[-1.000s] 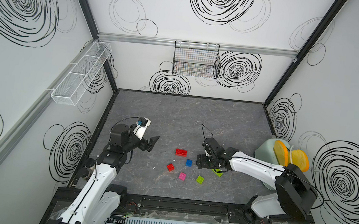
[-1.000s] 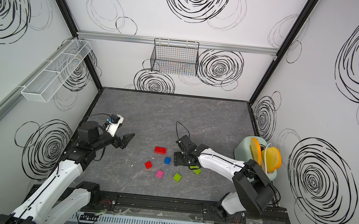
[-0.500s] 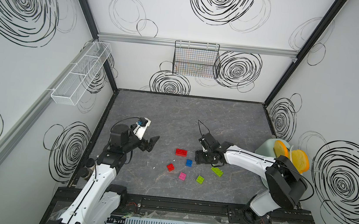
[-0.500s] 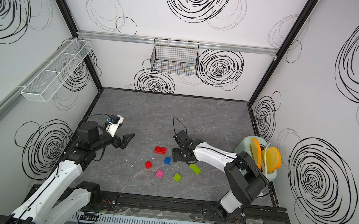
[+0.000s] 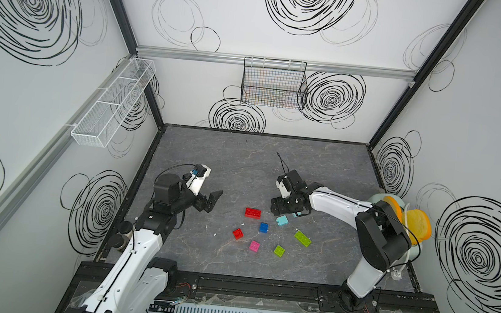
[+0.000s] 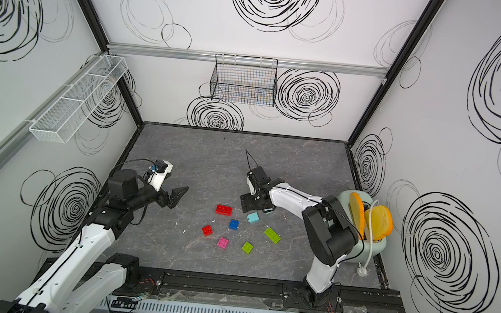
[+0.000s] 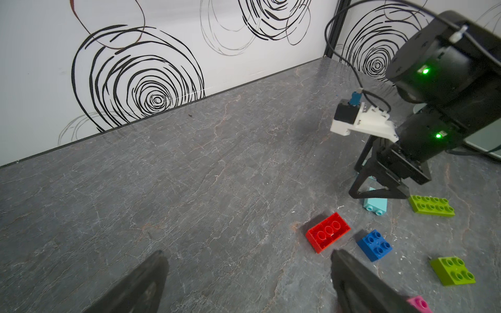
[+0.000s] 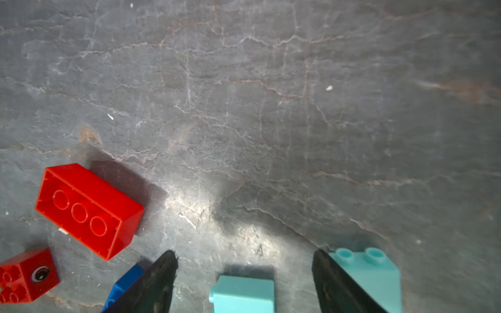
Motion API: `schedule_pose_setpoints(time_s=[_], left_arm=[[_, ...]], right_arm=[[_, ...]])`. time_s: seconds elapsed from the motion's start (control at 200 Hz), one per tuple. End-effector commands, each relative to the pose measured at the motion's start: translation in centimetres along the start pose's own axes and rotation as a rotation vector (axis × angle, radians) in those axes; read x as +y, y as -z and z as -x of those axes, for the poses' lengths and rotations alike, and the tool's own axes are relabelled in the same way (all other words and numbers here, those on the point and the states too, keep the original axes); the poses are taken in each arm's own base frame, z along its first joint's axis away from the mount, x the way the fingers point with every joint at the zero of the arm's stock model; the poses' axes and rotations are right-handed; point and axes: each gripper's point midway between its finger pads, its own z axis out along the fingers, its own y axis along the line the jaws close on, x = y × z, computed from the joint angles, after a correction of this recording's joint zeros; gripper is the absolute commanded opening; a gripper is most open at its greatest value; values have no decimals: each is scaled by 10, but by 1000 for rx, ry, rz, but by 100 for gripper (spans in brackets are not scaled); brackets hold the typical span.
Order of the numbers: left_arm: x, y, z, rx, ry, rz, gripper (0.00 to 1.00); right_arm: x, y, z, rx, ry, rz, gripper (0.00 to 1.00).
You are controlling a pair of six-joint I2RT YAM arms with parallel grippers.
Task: Assemble a giraffe with lego
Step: Adjust the lego brick at the center of the board.
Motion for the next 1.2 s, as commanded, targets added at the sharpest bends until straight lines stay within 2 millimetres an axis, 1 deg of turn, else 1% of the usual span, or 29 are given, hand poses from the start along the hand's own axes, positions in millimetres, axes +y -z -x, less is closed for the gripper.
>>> schedule_pose_setpoints(time_s=[0.0, 0.105, 0.175, 0.275, 0.405, 0.57, 0.67, 0.785, 0.83, 0.88, 0.961, 1.051, 1.121, 1.196], left_arm=[[-1, 1, 9, -42, -29, -7, 98], [-1, 1, 10, -43, -30, -10, 98], [-1, 1, 10, -43, -29, -10, 98], [-1, 1, 9, -43, -30, -12, 98], [-2, 1, 9, -45, -30, -13, 98], [-1, 1, 9, -46, -26, -13, 98], [-1, 1, 9, -47, -26, -13, 98], [0, 1, 9, -47, -26, -12, 98], [0, 1, 9, -48, -25, -12, 98], [-1, 2, 10, -49, -26, -12, 98], [-1, 2, 9, -50, -25, -15, 98], [-1, 2, 10, -52, -26, -13, 98], [-1, 3, 10, -52, -28, -12, 98], [-1, 3, 11, -55, -30, -9, 98]], right_arm=[[15, -5, 2, 9, 49, 80, 80], [10, -15, -11, 51, 51, 84, 78], [8, -16, -20, 63, 52, 86, 77], [6, -13, -31, 70, 53, 91, 76], [2, -8, -53, 91, 53, 91, 75], [-2, -3, -76, 103, 68, 82, 74], [-2, -1, -85, 106, 91, 62, 73], [2, -1, -93, 118, 152, 0, 73], [2, 0, -91, 114, 164, -16, 73], [1, 4, -83, 97, 160, -25, 73], [-1, 16, -56, 35, 127, -14, 74], [3, 28, -26, -37, 99, 28, 75], [10, 27, -13, -53, 101, 54, 75], [16, 15, -7, -27, 104, 75, 75]])
